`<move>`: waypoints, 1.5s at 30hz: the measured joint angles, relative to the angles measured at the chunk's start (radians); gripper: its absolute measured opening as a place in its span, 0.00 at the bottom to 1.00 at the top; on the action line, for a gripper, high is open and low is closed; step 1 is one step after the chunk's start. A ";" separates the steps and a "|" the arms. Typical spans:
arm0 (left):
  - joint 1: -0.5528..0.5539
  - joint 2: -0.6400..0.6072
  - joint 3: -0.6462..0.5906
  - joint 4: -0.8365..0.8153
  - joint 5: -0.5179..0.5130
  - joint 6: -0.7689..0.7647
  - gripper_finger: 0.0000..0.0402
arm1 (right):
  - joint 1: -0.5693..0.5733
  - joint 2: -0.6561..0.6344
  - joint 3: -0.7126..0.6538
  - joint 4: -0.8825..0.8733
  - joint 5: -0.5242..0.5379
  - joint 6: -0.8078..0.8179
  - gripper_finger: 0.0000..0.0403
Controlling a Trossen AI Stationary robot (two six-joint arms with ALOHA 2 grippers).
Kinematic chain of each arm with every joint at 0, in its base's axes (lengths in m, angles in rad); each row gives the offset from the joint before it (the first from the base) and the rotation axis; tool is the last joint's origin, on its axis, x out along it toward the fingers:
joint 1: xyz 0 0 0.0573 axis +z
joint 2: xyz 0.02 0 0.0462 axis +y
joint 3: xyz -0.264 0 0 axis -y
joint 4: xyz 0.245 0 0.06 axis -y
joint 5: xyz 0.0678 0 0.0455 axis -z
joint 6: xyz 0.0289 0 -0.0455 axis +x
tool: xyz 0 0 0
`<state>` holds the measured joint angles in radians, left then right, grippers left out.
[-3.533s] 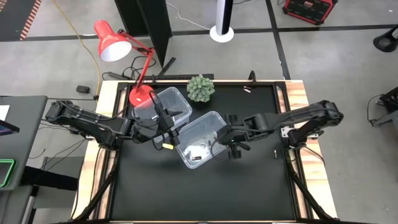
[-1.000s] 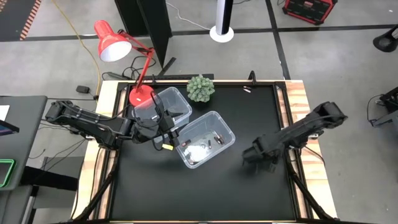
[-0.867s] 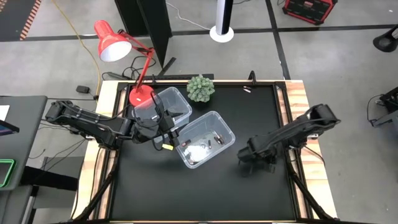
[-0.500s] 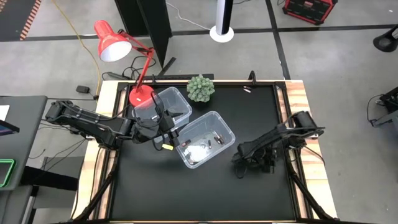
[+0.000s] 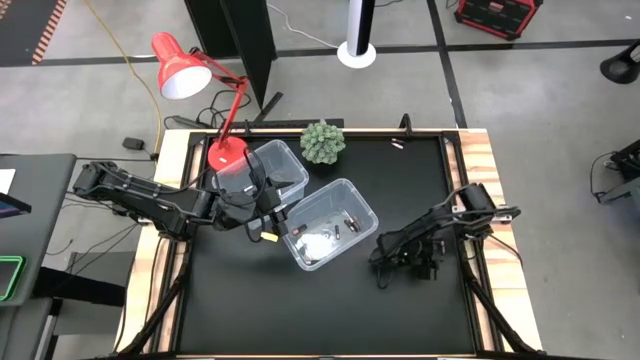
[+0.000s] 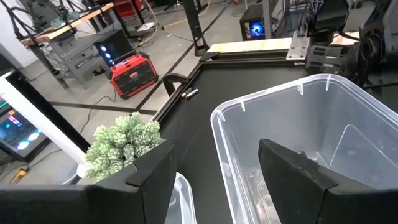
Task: Sort batteries
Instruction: Put the brown battery into the bottom transparent bin
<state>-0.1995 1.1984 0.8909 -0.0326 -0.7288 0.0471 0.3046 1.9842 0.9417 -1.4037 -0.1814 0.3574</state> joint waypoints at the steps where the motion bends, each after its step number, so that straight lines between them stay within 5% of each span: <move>1: 0.000 0.000 0.000 0.000 0.000 0.000 0.55 | 0.000 0.006 0.000 0.002 0.000 0.000 0.75; 45: 0.000 0.000 0.000 -0.009 0.000 -0.002 0.55 | -0.071 0.035 -0.031 0.021 -0.025 -0.111 0.76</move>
<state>-0.1993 1.1984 0.8909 -0.0414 -0.7288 0.0448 0.2336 2.0193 0.9104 -1.3826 -0.2062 0.2466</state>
